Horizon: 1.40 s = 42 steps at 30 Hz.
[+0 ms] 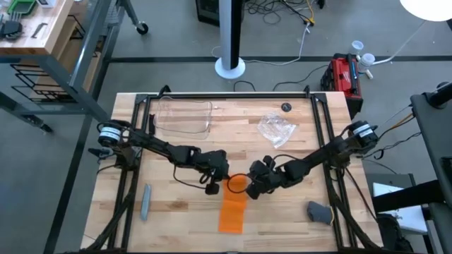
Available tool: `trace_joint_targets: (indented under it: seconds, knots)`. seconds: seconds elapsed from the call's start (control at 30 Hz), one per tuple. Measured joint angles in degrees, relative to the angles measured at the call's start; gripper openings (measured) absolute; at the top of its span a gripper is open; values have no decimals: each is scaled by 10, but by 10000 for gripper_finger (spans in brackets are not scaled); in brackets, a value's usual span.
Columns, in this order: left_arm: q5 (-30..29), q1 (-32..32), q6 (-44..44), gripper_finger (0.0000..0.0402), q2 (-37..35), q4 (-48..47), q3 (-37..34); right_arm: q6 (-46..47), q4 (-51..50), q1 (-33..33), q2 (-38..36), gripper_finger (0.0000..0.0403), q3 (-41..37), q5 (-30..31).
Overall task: Roll bandage
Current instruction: Roll the orange bandage
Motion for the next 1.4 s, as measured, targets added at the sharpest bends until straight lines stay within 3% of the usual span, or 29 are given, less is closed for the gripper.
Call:
trace_joint_targets:
  seconds: [0.2,0.77,1.4]
  knots:
    - [0,-3,-2,0,0,0,0,-8,5,-19,-9,0,0,20]
    - [1,-4,-12,0,1,25,0,-29,74,-21,25,0,1,-47]
    - [12,-7,-24,0,-4,27,0,-36,81,1,26,0,1,-81]
